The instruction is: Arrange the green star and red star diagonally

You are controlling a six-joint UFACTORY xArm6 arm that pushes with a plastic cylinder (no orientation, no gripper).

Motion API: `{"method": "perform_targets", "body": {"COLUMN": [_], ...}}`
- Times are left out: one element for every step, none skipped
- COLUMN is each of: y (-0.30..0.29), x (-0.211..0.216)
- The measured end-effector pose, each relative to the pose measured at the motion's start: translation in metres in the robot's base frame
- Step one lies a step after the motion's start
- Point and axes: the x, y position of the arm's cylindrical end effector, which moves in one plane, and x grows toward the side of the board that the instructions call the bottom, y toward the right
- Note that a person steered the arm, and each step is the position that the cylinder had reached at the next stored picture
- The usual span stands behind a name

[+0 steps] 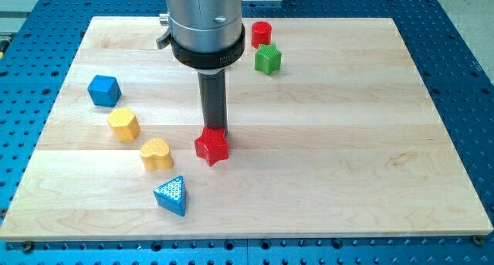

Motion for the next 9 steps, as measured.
{"method": "perform_targets", "body": {"y": [0.023, 0.044, 0.097, 0.145, 0.132, 0.090, 0.073, 0.076, 0.053], "x": [0.002, -0.018, -0.050, -0.125, -0.185, -0.203, -0.130, -0.107, -0.090]}}
